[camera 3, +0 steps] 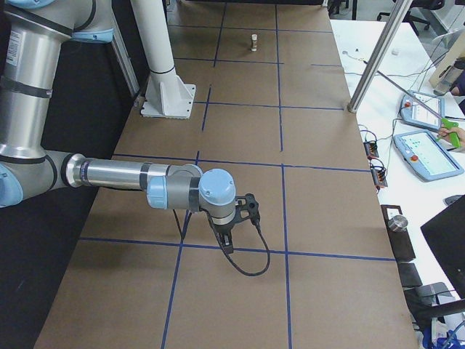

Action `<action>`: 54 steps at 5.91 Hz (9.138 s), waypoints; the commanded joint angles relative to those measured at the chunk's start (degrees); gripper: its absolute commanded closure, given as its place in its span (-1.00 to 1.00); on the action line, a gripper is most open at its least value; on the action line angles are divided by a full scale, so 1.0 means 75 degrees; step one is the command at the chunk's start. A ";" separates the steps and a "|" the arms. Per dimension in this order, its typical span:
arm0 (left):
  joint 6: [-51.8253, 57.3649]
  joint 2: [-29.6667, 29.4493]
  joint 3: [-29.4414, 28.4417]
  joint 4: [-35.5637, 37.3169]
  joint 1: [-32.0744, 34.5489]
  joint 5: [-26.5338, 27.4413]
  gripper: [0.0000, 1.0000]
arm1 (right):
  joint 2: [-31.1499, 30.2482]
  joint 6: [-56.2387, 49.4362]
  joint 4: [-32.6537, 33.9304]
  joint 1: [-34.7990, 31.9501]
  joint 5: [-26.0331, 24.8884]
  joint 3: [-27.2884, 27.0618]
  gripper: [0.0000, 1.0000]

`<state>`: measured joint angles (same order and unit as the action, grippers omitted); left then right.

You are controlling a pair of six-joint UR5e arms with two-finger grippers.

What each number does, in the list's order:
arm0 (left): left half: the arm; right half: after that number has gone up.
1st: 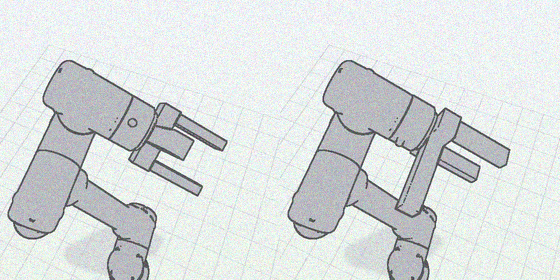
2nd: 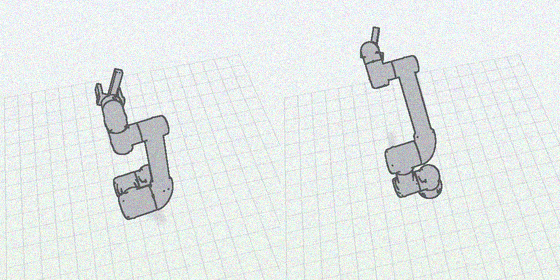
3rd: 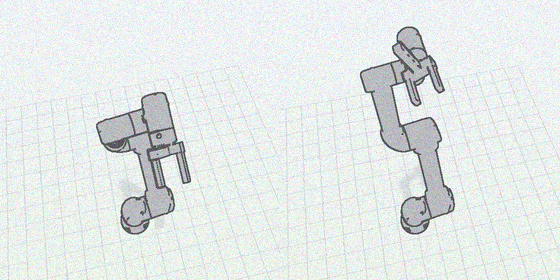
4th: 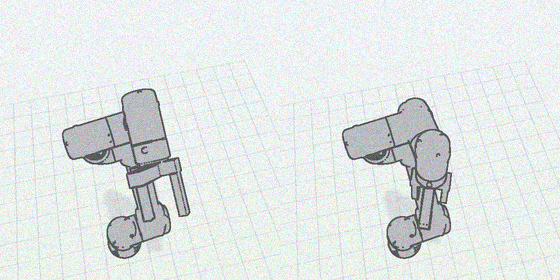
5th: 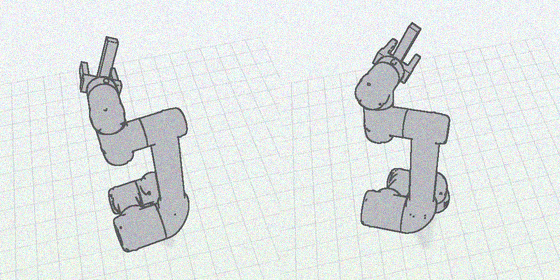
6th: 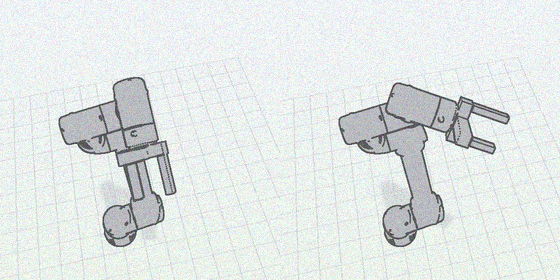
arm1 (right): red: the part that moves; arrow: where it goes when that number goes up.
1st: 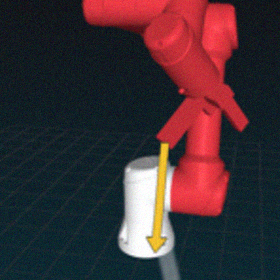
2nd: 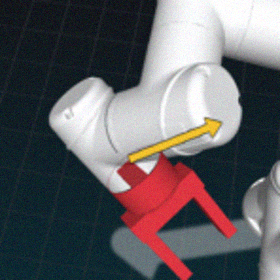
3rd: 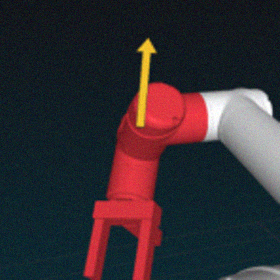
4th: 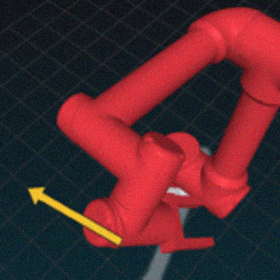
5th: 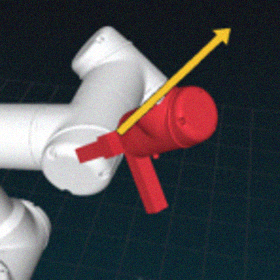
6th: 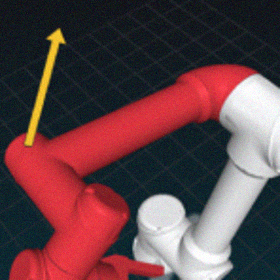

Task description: Assemble PPR valve and pipe with both arms

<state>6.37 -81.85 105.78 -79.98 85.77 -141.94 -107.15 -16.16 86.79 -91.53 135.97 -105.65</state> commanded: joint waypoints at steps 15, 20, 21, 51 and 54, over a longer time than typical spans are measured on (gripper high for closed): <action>-0.5759 -0.1309 -0.0546 -0.3047 -0.4052 0.1875 -1.00 | 0.0026 0.0068 0.0007 -0.0007 0.0222 -0.0023 -1.00; -0.5912 -0.1298 -0.0370 -0.3047 -0.4053 0.1887 0.95 | 0.0026 0.0056 0.0007 -0.0007 0.0234 -0.0035 -1.00; -0.5923 -0.1310 -0.0301 -0.3036 -0.4053 0.1887 1.00 | 0.0026 0.0056 0.0007 0.0005 0.0326 -0.0023 -1.00; -1.1138 -0.6970 -0.0605 -0.1266 -0.7194 0.4031 -0.76 | 0.2006 0.3094 -0.2115 0.4013 -0.1149 0.1254 -0.92; -1.1138 -0.6958 -0.0605 -0.1278 -0.7182 0.4043 -0.76 | 0.1737 0.1000 -0.2103 0.3990 -0.1149 0.1242 -0.86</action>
<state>-77.17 -134.04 101.25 -89.55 31.88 -111.69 -93.90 -4.23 70.95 -61.60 127.66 -96.52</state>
